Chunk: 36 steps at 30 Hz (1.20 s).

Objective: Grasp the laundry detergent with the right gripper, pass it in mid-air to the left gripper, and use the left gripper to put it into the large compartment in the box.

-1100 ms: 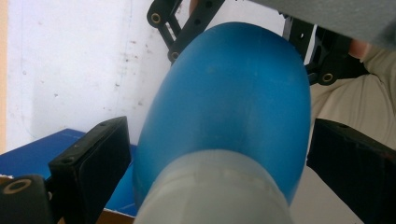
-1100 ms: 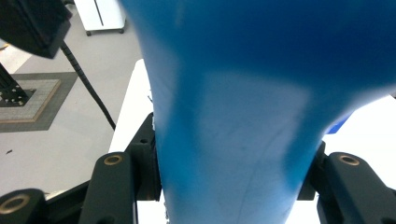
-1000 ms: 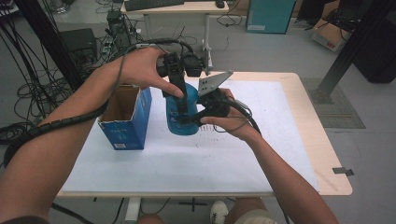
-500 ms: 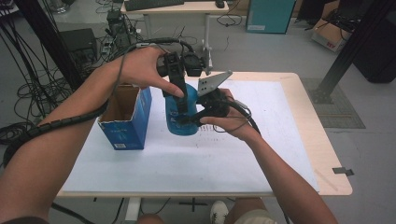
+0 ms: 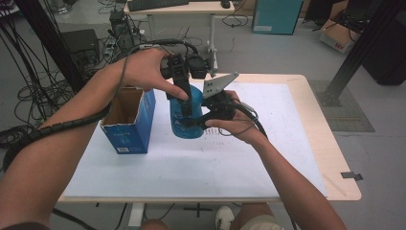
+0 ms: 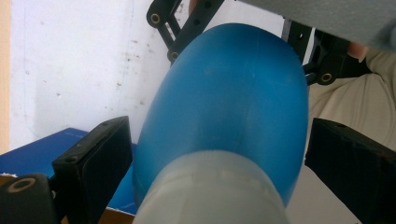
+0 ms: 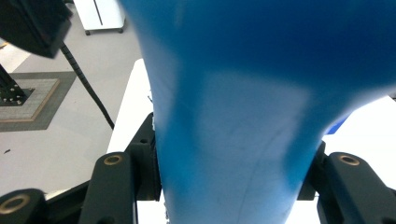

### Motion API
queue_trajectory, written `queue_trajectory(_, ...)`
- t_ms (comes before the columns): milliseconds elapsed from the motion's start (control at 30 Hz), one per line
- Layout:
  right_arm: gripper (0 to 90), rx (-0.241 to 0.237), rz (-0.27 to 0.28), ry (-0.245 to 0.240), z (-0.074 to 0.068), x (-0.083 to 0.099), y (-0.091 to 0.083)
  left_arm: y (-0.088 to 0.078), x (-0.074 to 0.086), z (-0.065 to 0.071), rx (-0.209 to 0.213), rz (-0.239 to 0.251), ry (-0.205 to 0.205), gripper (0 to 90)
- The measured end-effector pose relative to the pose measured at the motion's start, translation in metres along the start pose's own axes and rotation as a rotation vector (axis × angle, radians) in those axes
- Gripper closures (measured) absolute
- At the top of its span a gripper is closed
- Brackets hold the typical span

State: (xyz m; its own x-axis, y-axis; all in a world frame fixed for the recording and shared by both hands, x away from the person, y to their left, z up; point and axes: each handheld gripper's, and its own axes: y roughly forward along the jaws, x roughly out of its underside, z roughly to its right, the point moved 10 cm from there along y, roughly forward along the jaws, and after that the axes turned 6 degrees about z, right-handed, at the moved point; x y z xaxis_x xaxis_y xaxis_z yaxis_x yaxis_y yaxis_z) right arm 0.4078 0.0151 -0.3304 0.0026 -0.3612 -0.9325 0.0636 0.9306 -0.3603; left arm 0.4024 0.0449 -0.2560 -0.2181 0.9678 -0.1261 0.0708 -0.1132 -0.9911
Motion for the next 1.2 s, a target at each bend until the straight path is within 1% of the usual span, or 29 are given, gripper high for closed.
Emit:
queue_trajectory(100, 43.4, 0.002, -0.005, 0.005, -0.0002, 0.0004, -0.0002, 0.0001, 0.0004, -0.0004, -0.003, -0.002, -0.001, 8.7)
queue_trajectory(133, 43.5, -0.002, 0.003, -0.008, 0.0001, -0.0008, 0.0005, 0.0005, 0.0004, -0.0004, -0.003, 0.002, -0.001, 9.0)
queue_trajectory(200, 43.4, -0.001, 0.003, -0.010, 0.0002, -0.0010, 0.0003, 0.0006, 0.0007, -0.0006, -0.004, 0.001, 0.001, 10.1)
queue_trajectory(333, 43.4, 0.000, 0.001, -0.011, -0.0001, -0.0010, 0.0001, 0.0000, 0.0005, -0.0003, 0.003, 0.004, 0.003, 14.1)
queue_trajectory(433, 43.4, 0.000, 0.000, -0.013, -0.0004, -0.0011, -0.0002, 0.0001, 0.0004, -0.0012, -0.007, 0.005, 0.008, 18.5)
queue_trajectory(467, 43.4, 0.000, 0.001, -0.016, -0.0002, -0.0011, -0.0002, -0.0005, 0.0009, -0.0008, -0.004, -0.005, 0.005, 18.8)
queue_trajectory(500, 43.4, 0.000, 0.002, -0.017, -0.0002, -0.0012, -0.0003, -0.0002, 0.0009, -0.0011, -0.010, -0.004, 0.005, 18.9)
queue_trajectory(633, 43.4, -0.003, 0.003, -0.018, -0.0010, -0.0017, -0.0005, 0.0003, 0.0011, -0.0011, -0.010, -0.004, 0.006, 21.5)
queue_trajectory(667, 43.4, 0.000, 0.006, -0.030, 0.0001, -0.0021, -0.0005, 0.0009, 0.0011, -0.0016, -0.014, -0.001, 0.008, 22.0)
queue_trajectory(867, 43.4, 0.000, 0.007, -0.029, -0.0004, -0.0024, -0.0005, 0.0000, 0.0010, -0.0015, -0.013, -0.001, 0.006, 25.2)
queue_trajectory(1000, 43.4, -0.004, 0.010, -0.031, -0.0013, -0.0031, -0.0003, -0.0003, 0.0011, -0.0009, -0.005, 0.000, 0.006, 29.9)
queue_trajectory(1100, 43.4, -0.003, 0.012, -0.034, -0.0009, -0.0031, 0.0001, 0.0003, 0.0007, -0.0012, -0.013, 0.006, 0.009, 32.8)
queue_trajectory(1200, 43.4, -0.006, 0.007, -0.031, -0.0014, -0.0025, -0.0004, 0.0003, 0.0009, -0.0007, -0.008, 0.001, 0.011, 33.3)
